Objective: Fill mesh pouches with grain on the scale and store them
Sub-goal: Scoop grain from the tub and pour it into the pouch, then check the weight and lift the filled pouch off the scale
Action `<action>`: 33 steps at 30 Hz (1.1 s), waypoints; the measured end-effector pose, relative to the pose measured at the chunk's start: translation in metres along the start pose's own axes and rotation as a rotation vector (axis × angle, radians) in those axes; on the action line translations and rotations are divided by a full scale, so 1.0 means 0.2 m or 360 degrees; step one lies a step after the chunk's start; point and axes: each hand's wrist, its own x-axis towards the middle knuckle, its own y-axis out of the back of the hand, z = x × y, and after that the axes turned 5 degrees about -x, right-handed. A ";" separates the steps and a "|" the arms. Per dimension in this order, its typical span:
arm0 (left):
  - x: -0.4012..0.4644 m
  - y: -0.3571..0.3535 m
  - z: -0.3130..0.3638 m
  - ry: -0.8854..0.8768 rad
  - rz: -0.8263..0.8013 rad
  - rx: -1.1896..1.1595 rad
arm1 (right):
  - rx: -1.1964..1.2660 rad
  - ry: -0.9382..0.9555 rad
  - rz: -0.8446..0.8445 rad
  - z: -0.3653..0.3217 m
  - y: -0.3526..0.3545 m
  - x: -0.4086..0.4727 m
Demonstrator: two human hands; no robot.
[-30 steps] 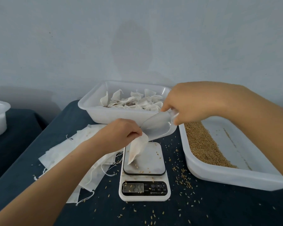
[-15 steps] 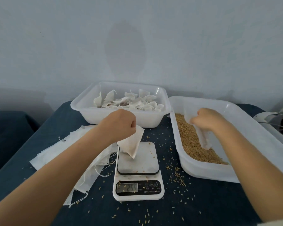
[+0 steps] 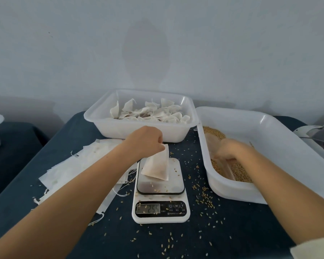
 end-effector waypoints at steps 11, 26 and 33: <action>-0.16 -0.21 -0.39 0.0272 0.0661 -0.0564 | 0.1039 0.0996 0.1008 -0.20 -0.08 -0.43; -0.25 -0.50 -0.56 0.0345 0.0606 -0.0198 | 0.0649 0.0611 0.0350 -0.62 -0.31 -0.15; -0.26 -0.49 -0.54 0.0298 0.0623 -0.0188 | 0.1208 0.0996 0.0615 -0.57 -0.30 -0.24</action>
